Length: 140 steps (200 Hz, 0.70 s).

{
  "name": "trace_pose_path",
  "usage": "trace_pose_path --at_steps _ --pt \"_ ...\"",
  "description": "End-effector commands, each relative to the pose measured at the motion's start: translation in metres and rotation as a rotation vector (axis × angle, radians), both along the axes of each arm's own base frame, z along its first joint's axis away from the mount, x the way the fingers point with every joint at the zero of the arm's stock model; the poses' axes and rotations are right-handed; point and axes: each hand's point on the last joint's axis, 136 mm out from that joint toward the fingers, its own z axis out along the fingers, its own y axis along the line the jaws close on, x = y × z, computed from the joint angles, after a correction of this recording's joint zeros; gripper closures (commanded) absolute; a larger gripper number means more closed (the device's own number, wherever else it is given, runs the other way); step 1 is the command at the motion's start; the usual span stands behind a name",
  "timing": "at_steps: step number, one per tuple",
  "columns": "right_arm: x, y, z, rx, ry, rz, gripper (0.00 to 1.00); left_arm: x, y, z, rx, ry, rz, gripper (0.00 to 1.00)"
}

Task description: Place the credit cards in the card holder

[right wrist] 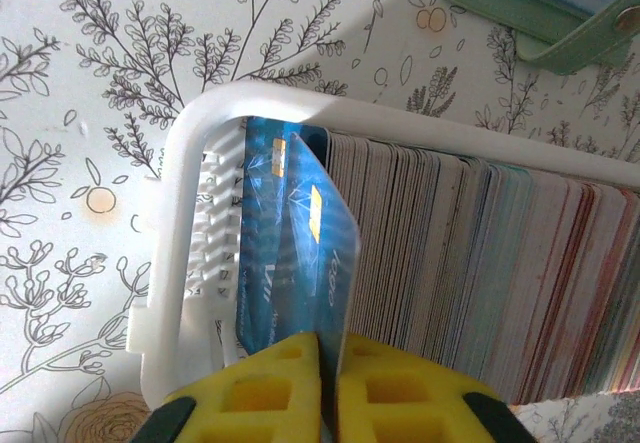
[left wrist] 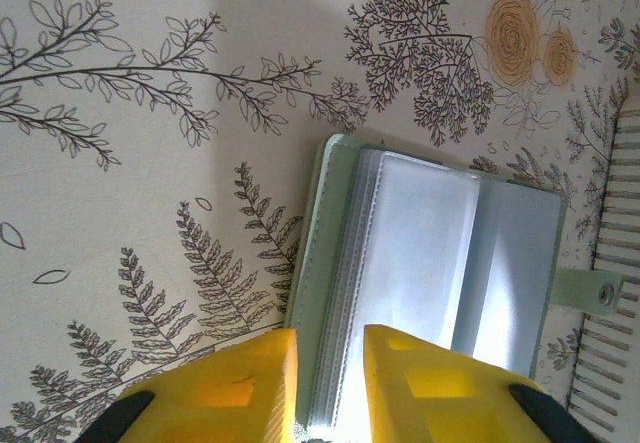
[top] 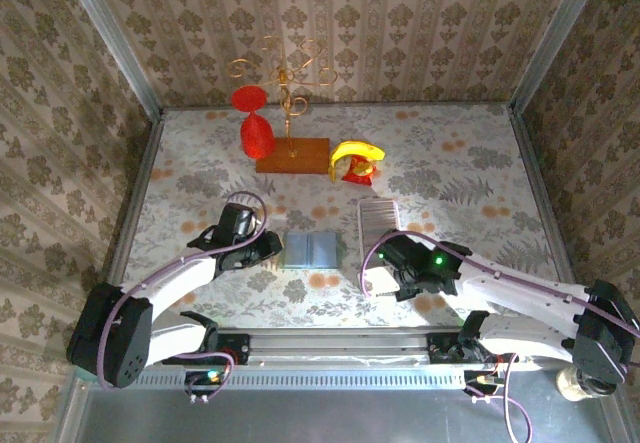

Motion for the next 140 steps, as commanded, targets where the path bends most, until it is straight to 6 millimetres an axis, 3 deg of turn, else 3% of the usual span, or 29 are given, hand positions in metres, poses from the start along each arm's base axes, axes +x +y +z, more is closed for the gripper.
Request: trace_pose_path --at_steps 1,31,49,63,84,109,124,140 --pt "0.004 0.007 0.024 0.054 -0.038 -0.011 0.93 -0.005 0.002 -0.007 0.013 0.02 -0.007 0.76" --pt "-0.029 0.012 0.038 0.119 0.112 0.012 0.94 -0.006 0.002 -0.007 0.014 0.023 -0.014 0.76" --pt "-0.049 0.022 0.058 0.225 0.233 -0.045 0.92 -0.006 0.003 -0.008 0.022 0.023 -0.014 0.78" --pt "-0.052 0.036 0.077 0.34 0.286 -0.109 0.96 -0.006 0.003 -0.007 0.028 0.017 -0.02 0.8" --pt "-0.036 0.066 0.103 0.579 0.318 -0.286 1.0 -0.004 0.002 -0.006 0.032 0.009 -0.031 0.82" --pt "0.012 0.096 0.13 0.912 0.351 -0.659 1.0 -0.005 -0.002 -0.005 0.036 0.009 -0.06 0.84" --pt "0.04 0.099 0.128 0.997 0.388 -0.935 1.0 -0.006 -0.006 -0.006 0.04 0.009 -0.076 0.84" --pt "0.052 0.113 0.118 0.983 0.514 -1.115 1.0 -0.008 -0.009 -0.007 0.048 0.011 -0.095 0.84"
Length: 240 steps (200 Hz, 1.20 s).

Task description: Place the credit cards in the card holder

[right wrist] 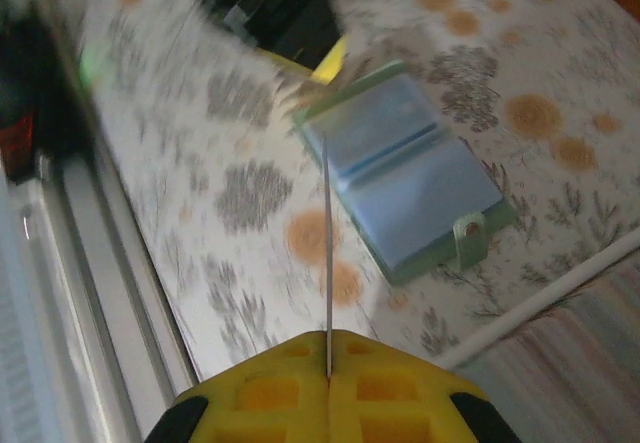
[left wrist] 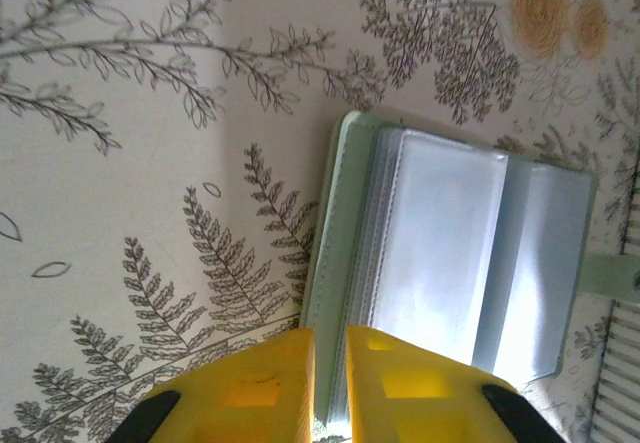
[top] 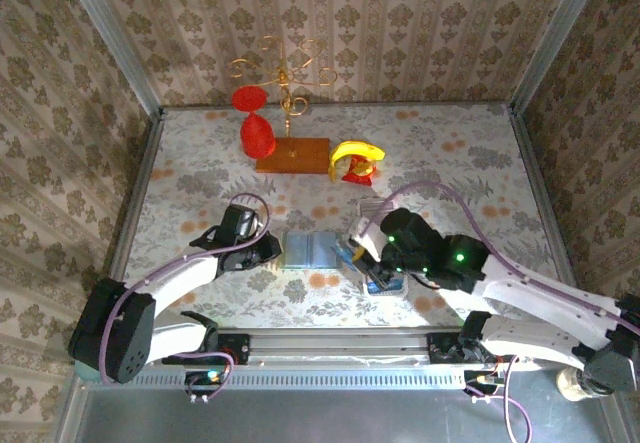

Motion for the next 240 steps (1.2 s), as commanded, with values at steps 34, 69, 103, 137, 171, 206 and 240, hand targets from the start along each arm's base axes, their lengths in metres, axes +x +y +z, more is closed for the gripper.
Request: trace_pose_path --at_steps 34,69,103,137,171,206,240 --pt "0.054 0.056 -0.035 0.234 0.573 -0.568 1.0 -0.004 -0.009 -0.003 0.03 0.002 -0.069 0.85" --pt "0.066 0.072 -0.08 0.185 0.701 -0.706 1.0 -0.004 -0.006 -0.006 0.049 0.003 -0.064 0.86" --pt "0.082 0.081 -0.104 0.148 0.693 -0.753 1.0 -0.003 -0.004 -0.006 0.053 0.001 -0.056 0.86" --pt "0.097 0.08 -0.118 0.125 0.69 -0.793 1.0 -0.004 -0.003 -0.009 0.06 0.008 -0.058 0.86" --pt "0.105 0.074 -0.128 0.12 0.689 -0.814 1.0 -0.006 -0.003 -0.012 0.063 0.021 -0.062 0.86" --pt "0.105 0.074 -0.136 0.113 0.702 -0.816 1.0 -0.006 -0.003 -0.014 0.063 0.025 -0.062 0.86" --pt "0.105 0.077 -0.135 0.146 0.72 -0.815 1.0 -0.008 -0.002 -0.017 0.066 0.031 -0.062 0.87"
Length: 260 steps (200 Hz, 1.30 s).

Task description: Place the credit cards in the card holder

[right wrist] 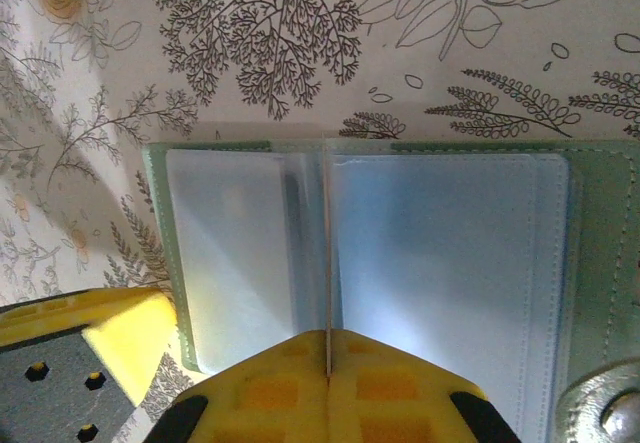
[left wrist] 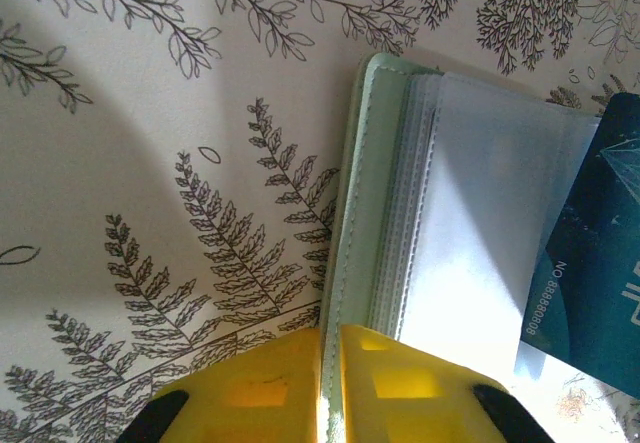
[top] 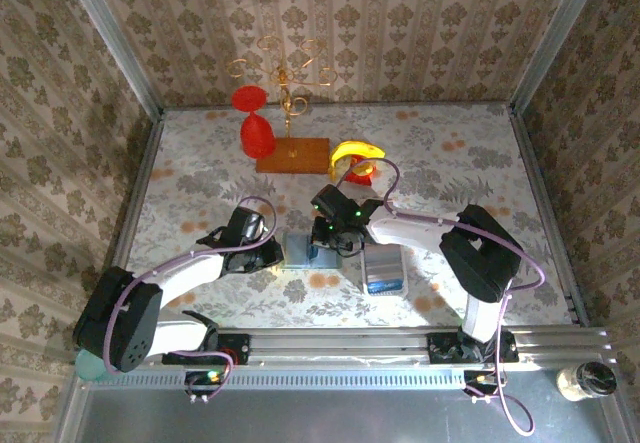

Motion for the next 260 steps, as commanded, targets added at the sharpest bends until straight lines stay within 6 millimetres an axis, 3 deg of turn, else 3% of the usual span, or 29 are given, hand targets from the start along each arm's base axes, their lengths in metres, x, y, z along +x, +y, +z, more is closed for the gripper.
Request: trace_pose_path --at_steps 1,122,175,260 --pt "0.004 0.003 -0.002 0.026 0.0 -0.027 1.0 0.0 0.0 -0.002 0.017 0.002 -0.017 0.87" --pt "0.0 -0.005 0.014 0.075 -0.033 -0.069 1.0 -0.004 0.004 -0.008 0.034 0.02 -0.008 0.89" --pt "0.001 0.005 0.019 0.123 -0.055 -0.06 1.0 -0.005 0.004 -0.009 0.032 0.022 -0.006 0.9" --pt "-0.004 0.001 -0.003 0.07 -0.012 -0.048 1.0 -0.007 0.004 -0.009 0.03 0.023 -0.003 0.9"
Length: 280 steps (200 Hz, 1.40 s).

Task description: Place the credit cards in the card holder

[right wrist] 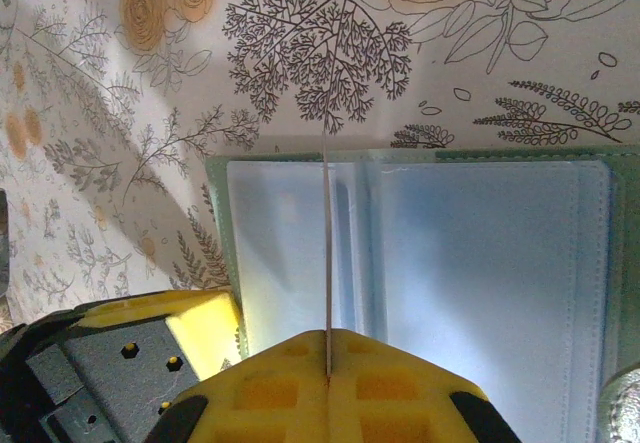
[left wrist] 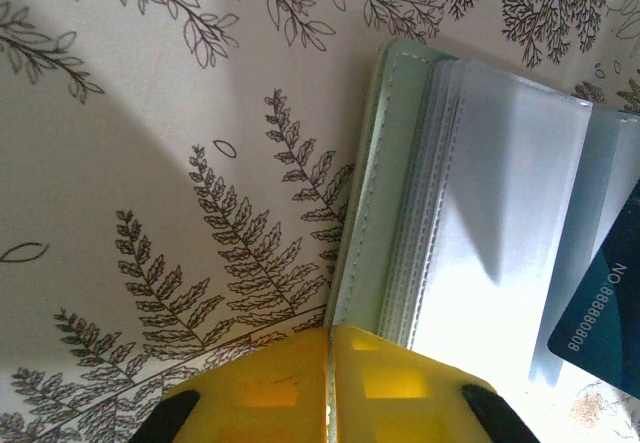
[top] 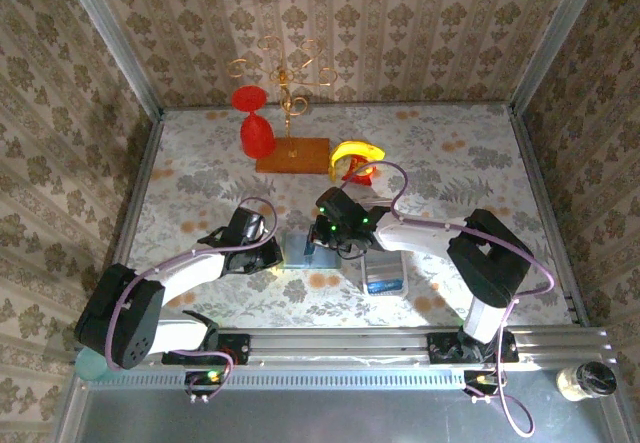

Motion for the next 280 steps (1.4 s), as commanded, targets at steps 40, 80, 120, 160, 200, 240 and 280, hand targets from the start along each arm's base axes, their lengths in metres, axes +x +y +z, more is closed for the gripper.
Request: trace_pose_path --at_steps 40,80,120,160,200,240,280 --pt "-0.01 -0.006 -0.021 -0.055 0.047 0.01 1.0 -0.006 0.003 -0.006 0.019 0.012 -0.003 0.9" --pt "-0.011 -0.011 -0.021 -0.083 0.037 0.021 1.0 -0.006 0.003 -0.006 0.018 0.013 -0.001 0.9" --pt "-0.011 -0.001 -0.019 -0.039 0.043 0.039 1.0 -0.008 0.003 -0.007 0.02 0.015 0.001 0.9" --pt "-0.013 0.001 -0.017 -0.025 0.041 0.047 1.0 -0.007 0.003 -0.007 0.019 0.014 0.002 0.91" --pt "-0.017 0.001 -0.021 -0.012 0.053 0.055 1.0 -0.007 0.002 -0.007 0.018 0.015 -0.001 0.91" --pt "-0.018 0.008 -0.018 0.028 0.055 0.072 1.0 -0.007 0.002 -0.008 0.019 0.015 0.0 0.91" --pt "-0.014 -0.01 -0.014 -0.051 0.03 0.072 1.0 -0.009 0.003 -0.008 0.018 0.016 0.0 0.91"
